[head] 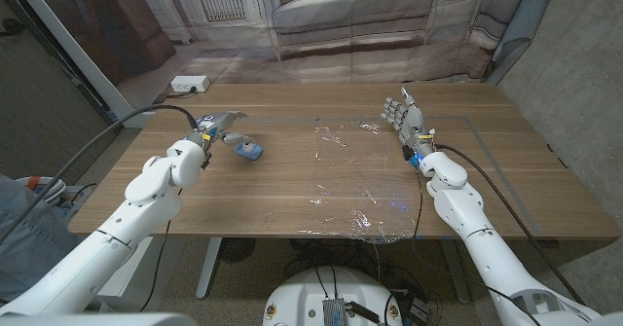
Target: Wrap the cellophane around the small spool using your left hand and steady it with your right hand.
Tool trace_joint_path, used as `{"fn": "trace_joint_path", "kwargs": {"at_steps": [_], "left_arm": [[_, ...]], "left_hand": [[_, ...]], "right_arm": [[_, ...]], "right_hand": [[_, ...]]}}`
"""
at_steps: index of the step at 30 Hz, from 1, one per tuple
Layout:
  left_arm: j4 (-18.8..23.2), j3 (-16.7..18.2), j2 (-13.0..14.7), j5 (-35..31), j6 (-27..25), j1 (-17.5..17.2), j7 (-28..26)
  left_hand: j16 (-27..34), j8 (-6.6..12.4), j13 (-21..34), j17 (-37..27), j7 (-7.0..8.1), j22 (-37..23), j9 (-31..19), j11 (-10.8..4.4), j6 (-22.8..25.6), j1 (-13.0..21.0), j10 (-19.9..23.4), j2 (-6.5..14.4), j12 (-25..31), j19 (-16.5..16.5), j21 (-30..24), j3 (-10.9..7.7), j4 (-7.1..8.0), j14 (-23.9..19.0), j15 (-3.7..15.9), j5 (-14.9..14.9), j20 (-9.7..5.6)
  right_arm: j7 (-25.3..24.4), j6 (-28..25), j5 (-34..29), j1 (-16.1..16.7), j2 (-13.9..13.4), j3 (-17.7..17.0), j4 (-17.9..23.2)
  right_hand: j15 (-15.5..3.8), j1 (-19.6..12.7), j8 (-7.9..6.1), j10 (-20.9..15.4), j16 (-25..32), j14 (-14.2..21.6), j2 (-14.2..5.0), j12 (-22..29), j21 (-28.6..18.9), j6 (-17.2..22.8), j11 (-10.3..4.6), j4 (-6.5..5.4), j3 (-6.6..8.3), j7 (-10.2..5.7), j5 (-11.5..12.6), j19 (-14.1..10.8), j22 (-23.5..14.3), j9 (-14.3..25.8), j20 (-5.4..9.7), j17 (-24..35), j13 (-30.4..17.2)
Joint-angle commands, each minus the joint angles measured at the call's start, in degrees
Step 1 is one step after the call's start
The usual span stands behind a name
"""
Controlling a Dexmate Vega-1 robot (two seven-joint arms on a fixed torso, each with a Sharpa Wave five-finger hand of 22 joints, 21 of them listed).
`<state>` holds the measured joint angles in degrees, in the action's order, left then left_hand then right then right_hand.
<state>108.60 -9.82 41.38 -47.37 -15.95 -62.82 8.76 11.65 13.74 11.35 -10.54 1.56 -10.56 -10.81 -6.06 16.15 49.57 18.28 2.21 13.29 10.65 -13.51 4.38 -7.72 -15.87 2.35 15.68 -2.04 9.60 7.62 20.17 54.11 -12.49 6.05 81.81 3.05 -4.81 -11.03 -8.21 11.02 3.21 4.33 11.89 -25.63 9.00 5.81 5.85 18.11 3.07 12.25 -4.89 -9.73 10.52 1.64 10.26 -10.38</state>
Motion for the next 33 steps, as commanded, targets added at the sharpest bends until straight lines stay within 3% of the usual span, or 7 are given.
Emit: {"fn": "trace_joint_path", "kwargs": {"at_steps": [1, 5, 20, 33], "left_arm": [[1.53, -3.32, 1.88, -4.94, -3.59, 2.78, 7.94], [0.78, -4.41, 2.26, -5.42, -4.30, 4.99, 12.65], [-1.66, -7.87, 2.74, -7.35, -3.37, 9.72, 21.54], [-3.39, -8.67, 1.59, -7.51, -1.97, 10.65, 21.50]], "left_hand": [[-0.42, -0.62, 0.17, -0.18, 0.41, -0.15, -0.21, -0.22, -1.22, 1.55, -0.84, -0.37, -0.61, -0.75, 0.63, -0.10, -0.73, 0.97, 1.26, 0.31, -1.10], [-0.72, -1.40, 0.30, -0.33, 0.30, -0.17, -0.27, -0.06, -2.82, 2.10, -2.28, -0.43, -1.21, -1.64, 1.04, -0.05, -0.66, 2.06, 0.80, 0.32, -0.62], [-0.60, -1.80, 0.51, -0.50, 0.21, -0.21, -0.37, -0.10, -3.70, 2.84, -2.91, -0.22, -1.35, -1.89, 1.17, -0.07, -0.51, 2.34, 0.60, 0.31, -0.48], [-0.70, -2.17, 0.70, -0.63, 0.08, -0.23, -0.45, 0.33, -4.93, 2.94, -3.70, -0.38, -1.45, -2.37, 1.34, 0.25, -0.18, 3.36, 0.25, 0.23, -0.09]], "right_arm": [[-0.45, -1.05, 0.26, 0.82, 0.14, -0.21, 0.82], [0.03, -1.00, 0.72, 0.83, 0.36, -0.24, 0.36], [-0.10, -1.65, 0.73, 1.27, 0.50, -0.25, 0.65], [0.05, -1.90, 0.82, 1.54, 0.39, -0.39, 0.67]], "right_hand": [[0.01, -0.36, -0.31, -0.56, 0.07, 0.47, -0.27, 0.36, 0.18, 0.59, -0.14, 0.29, -0.21, -0.11, 0.19, -0.49, -0.31, 0.19, -0.16, 0.13, -0.20], [-0.02, -0.34, -0.33, -0.61, 0.12, 0.62, -0.33, 0.38, 0.22, 0.67, -0.17, 0.27, -0.23, -0.09, 0.18, -0.64, -0.32, 0.19, -0.12, 0.14, -0.20], [0.01, -0.38, -0.32, -0.69, 0.14, 0.82, -0.53, 0.38, 0.45, 0.78, -0.17, 0.25, -0.24, -0.07, 0.14, -0.89, -0.33, 0.20, -0.13, 0.17, -0.20], [0.03, -0.37, -0.33, -0.86, 0.14, 0.97, -0.64, 0.42, 0.71, 0.93, -0.15, 0.23, -0.31, -0.09, 0.09, -1.09, -0.35, 0.21, -0.17, 0.19, -0.20]]}}
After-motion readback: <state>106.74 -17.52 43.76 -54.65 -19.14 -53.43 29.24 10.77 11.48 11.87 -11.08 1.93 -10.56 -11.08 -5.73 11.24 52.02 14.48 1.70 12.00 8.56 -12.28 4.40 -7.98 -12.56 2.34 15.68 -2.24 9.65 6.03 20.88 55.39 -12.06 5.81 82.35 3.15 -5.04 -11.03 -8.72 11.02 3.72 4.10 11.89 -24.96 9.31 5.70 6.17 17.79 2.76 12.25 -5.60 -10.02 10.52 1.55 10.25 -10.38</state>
